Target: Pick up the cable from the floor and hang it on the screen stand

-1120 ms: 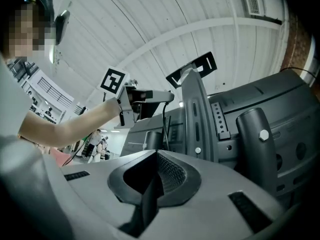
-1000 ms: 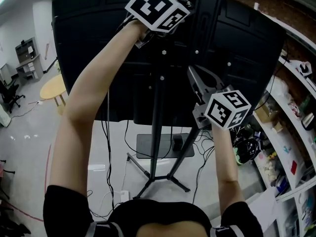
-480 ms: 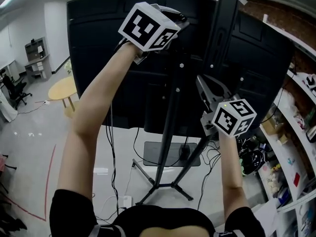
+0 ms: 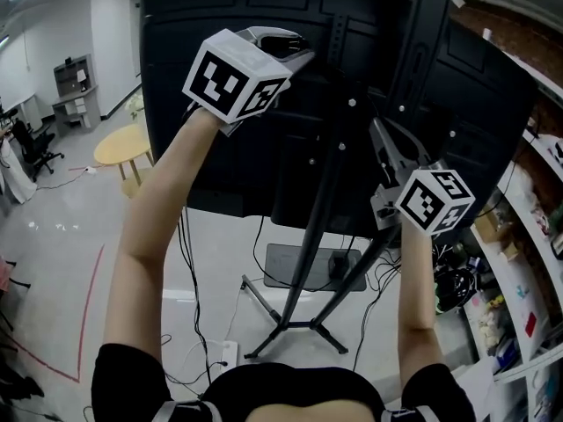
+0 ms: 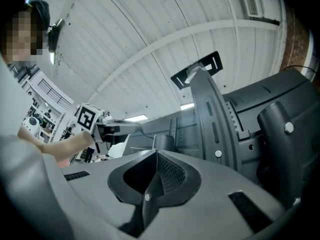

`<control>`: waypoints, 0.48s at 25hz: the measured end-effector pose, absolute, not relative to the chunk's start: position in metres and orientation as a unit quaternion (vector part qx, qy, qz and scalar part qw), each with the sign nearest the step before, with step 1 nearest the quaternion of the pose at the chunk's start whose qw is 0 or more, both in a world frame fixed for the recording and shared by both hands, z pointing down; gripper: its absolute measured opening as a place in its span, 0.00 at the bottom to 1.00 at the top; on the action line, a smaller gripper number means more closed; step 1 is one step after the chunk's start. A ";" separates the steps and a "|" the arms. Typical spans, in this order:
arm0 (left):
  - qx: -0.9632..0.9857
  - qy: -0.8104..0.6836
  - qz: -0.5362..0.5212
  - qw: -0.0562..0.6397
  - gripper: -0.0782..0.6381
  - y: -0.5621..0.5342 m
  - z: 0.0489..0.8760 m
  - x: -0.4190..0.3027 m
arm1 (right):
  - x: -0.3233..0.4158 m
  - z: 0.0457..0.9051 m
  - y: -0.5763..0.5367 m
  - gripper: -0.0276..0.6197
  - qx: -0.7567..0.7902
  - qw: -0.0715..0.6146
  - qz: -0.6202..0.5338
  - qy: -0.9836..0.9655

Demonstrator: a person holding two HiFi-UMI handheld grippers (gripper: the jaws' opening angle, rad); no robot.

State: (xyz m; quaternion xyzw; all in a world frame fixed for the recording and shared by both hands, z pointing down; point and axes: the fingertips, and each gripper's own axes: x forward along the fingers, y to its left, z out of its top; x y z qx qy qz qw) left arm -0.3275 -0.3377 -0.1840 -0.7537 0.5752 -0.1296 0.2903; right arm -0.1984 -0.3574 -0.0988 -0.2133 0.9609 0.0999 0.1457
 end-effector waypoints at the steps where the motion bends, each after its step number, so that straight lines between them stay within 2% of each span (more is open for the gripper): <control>1: -0.748 0.578 -0.132 0.299 0.28 -0.334 -0.177 -0.329 | -0.198 -0.096 -0.357 0.08 -0.215 0.149 0.102 0.960; 5: -0.729 0.585 -0.143 0.325 0.28 -0.322 -0.149 -0.329 | -0.194 -0.074 -0.355 0.08 -0.227 0.156 0.093 0.957; 12: -0.724 0.588 -0.148 0.330 0.28 -0.310 -0.112 -0.324 | -0.189 -0.042 -0.347 0.08 -0.244 0.146 0.069 0.956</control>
